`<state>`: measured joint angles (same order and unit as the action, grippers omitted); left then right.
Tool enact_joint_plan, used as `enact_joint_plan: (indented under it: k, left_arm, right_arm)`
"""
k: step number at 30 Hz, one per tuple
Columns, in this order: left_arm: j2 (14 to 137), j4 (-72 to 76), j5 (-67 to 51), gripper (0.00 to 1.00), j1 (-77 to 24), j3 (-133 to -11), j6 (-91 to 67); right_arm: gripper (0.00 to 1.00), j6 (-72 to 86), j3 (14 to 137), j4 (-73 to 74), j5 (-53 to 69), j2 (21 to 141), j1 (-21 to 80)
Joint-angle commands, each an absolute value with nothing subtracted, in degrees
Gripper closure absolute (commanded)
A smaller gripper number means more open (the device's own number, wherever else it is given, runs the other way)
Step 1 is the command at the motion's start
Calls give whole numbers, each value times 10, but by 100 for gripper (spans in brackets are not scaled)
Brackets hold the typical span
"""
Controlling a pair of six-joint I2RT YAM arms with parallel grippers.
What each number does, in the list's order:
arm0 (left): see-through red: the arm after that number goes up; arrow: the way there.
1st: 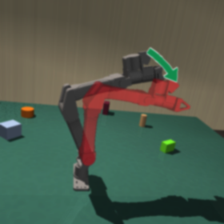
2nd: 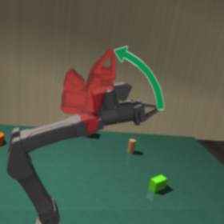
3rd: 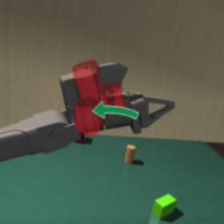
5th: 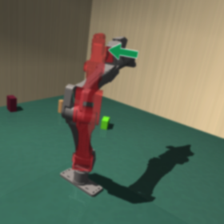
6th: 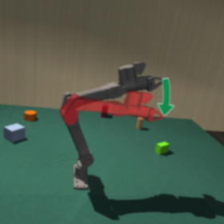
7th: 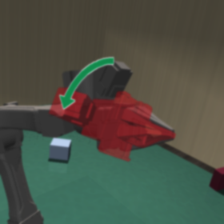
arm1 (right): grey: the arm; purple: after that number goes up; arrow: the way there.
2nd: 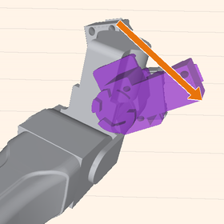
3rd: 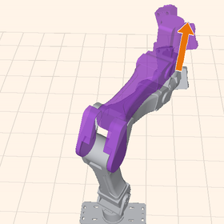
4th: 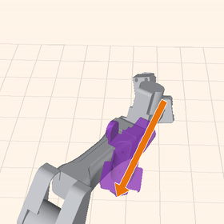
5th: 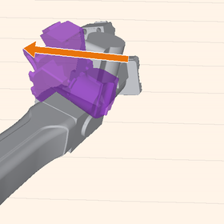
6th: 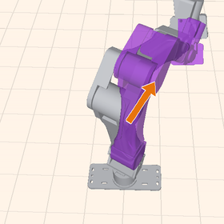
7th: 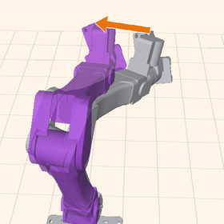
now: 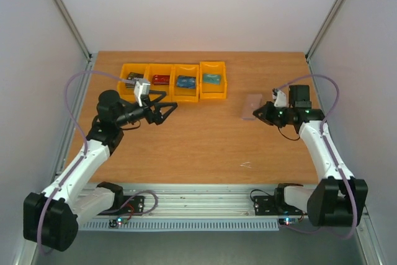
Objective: Take the credit cards out of the card holder
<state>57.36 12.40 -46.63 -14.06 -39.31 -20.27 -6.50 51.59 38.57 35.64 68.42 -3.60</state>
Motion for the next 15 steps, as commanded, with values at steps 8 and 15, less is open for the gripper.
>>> enact_joint_plan:
  k: [8,15]
  left_arm:
    - [600,165,-543,1,-210,-451,-234]
    - [591,276,-568,1,-209,-459,-343]
  right_arm:
    - [99,-164,733,363,417,642,261]
    - [99,-213,813,353,424,696,351]
